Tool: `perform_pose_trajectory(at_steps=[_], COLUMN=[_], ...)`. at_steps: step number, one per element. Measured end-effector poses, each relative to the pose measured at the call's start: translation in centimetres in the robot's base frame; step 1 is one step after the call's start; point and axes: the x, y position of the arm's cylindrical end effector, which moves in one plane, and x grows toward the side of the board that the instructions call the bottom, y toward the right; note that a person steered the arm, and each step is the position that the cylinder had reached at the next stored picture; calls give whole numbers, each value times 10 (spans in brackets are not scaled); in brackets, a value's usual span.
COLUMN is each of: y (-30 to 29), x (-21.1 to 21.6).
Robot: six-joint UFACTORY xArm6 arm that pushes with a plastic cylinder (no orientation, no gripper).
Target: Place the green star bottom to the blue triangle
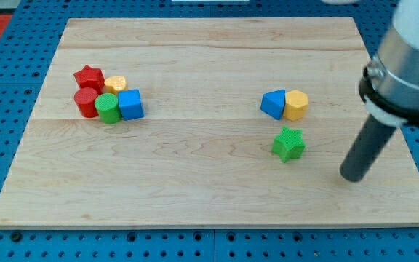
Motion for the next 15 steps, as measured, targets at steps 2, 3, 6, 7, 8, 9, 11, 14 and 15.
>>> perform_pose_trajectory(at_steps=[2,3,6,7,8,9,11,14,15], y=[-81,-77,-76,-86,-95,-100,-114,-134,-141], x=[-68,-109,-95,-95,-93,-93,-93,-93,-93])
